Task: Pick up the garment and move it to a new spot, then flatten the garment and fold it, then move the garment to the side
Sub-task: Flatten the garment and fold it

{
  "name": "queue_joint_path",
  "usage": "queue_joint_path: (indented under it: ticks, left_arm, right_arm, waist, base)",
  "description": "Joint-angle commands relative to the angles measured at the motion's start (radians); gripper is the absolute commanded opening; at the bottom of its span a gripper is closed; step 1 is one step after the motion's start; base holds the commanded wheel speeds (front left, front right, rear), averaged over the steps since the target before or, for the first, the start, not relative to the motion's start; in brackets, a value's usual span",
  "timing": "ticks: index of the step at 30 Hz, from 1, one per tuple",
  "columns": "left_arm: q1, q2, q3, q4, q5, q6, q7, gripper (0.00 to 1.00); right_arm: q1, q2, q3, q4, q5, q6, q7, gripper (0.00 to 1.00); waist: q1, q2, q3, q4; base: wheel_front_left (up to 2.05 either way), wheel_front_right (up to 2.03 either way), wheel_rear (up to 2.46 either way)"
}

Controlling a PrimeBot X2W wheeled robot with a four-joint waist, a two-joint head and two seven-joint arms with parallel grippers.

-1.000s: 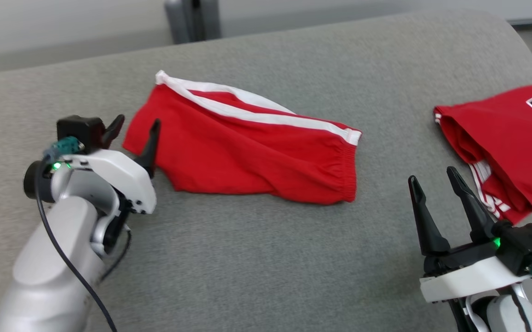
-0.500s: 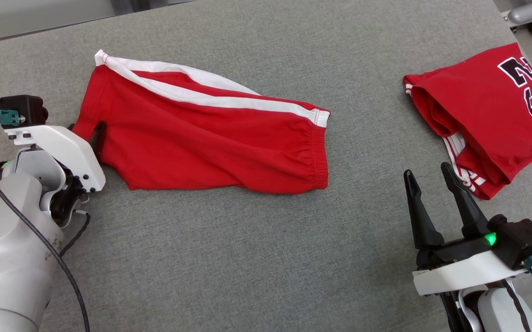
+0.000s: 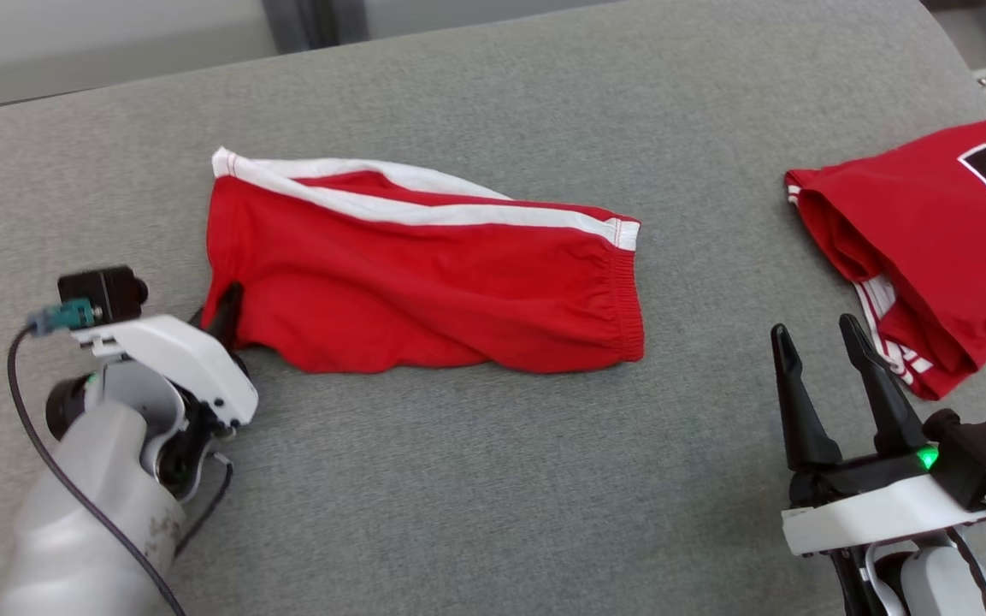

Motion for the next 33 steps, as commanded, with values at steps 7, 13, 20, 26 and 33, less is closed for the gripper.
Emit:
queue_joint_path:
  ticks: [7, 13, 20, 26, 33]
  left_arm:
    - [0.193, -0.013, 0.002, -0.128, -0.017, 0.036, -0.048, 0.00]
    - [0.294, -0.001, -0.008, -0.282, -0.005, 0.091, -0.039, 1.00]
    - [0.363, 0.022, 0.018, -0.459, 0.065, 0.184, -0.212, 1.00]
    - [0.396, 0.040, 0.024, -0.630, 0.171, 0.244, -0.269, 1.00]
    - [0.506, 0.058, 0.031, -0.908, 0.331, 0.323, -0.275, 1.00]
  right_arm:
    - [0.043, -0.019, -0.030, -0.012, -0.013, 0.000, 0.011, 1.00]
    - [0.060, -0.025, -0.040, -0.024, -0.017, 0.000, 0.032, 1.00]
    - [0.052, -0.034, -0.031, -0.043, -0.032, 0.000, 0.038, 1.00]
    - [0.034, -0.043, -0.034, -0.062, -0.060, 0.000, 0.036, 1.00]
    - [0.056, -0.047, -0.050, -0.064, -0.115, 0.000, 0.064, 1.00]
  waist:
    - [0.0000, 0.0000, -0.060, 0.083]
    - [0.0000, 0.0000, -0.082, 0.117]
    - [0.0000, 0.0000, -0.116, 0.122]
    - [0.0000, 0.0000, -0.148, 0.135]
    - [0.0000, 0.0000, -0.204, 0.165]
  base:
    - [0.00, 0.00, 0.00]
    - [0.00, 0.00, 0.00]
    - [0.00, 0.00, 0.00]
    - [0.00, 0.00, 0.00]
    - [0.00, 0.00, 0.00]
